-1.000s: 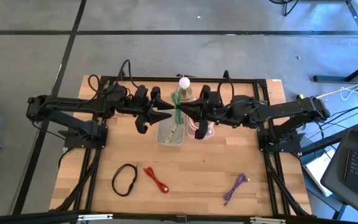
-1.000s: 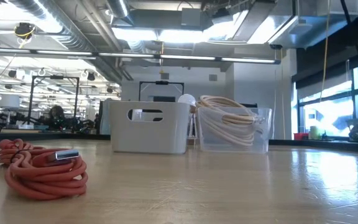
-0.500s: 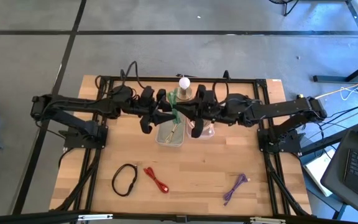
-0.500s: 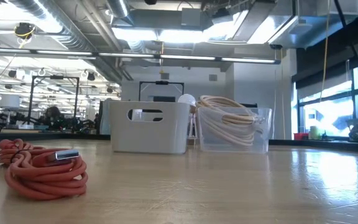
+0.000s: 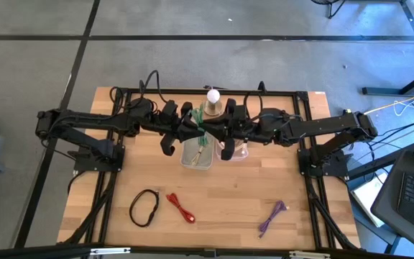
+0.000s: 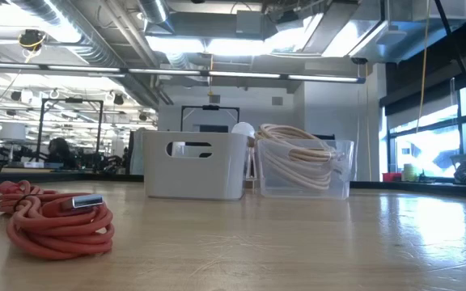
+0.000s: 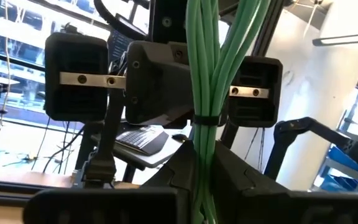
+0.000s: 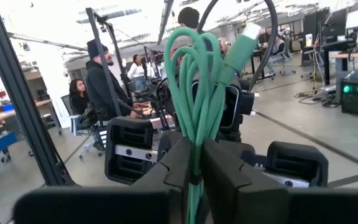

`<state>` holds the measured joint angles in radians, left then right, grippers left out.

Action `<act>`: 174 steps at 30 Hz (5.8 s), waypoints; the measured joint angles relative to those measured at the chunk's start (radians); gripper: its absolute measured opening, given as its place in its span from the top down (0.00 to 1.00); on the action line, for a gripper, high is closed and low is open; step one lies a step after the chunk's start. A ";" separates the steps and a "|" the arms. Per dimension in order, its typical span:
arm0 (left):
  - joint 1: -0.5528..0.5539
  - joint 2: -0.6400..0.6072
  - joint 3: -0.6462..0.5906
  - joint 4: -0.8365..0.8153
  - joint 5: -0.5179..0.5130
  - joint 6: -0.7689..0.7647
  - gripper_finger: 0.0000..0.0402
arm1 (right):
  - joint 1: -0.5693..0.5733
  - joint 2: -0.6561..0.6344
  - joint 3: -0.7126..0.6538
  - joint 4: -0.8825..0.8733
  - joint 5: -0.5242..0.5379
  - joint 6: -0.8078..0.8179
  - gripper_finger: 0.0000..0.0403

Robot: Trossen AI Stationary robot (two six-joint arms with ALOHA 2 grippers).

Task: Pick and place USB-C Cables
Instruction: Put the green charger cable into the gray bin, then adjust the gray bin, then put the black usb cable into the transparent bin

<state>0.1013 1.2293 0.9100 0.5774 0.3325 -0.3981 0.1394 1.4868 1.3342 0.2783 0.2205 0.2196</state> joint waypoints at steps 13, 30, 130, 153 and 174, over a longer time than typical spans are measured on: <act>-0.001 -0.015 0.000 -0.006 0.017 -0.011 0.94 | 0.007 -0.076 0.195 -0.492 0.008 -0.127 0.55; 0.096 -0.100 0.000 -0.535 -0.150 -0.319 0.94 | 0.098 -0.076 0.518 -1.773 0.256 0.473 0.52; -0.155 0.081 -0.211 -1.385 -0.319 0.019 0.97 | 0.162 -0.075 0.504 -1.823 0.226 0.607 0.55; -0.111 0.323 -0.225 -0.778 -0.233 -0.001 1.00 | 0.166 -0.075 0.504 -1.803 0.232 0.611 0.55; -0.079 0.148 -0.158 -1.167 -0.205 0.027 1.00 | 0.169 -0.075 0.504 -1.850 0.093 0.626 0.55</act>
<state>0.0225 1.3769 0.7524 -0.5901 0.1275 -0.3706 0.3083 1.4120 1.8381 -1.5720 0.3131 0.8454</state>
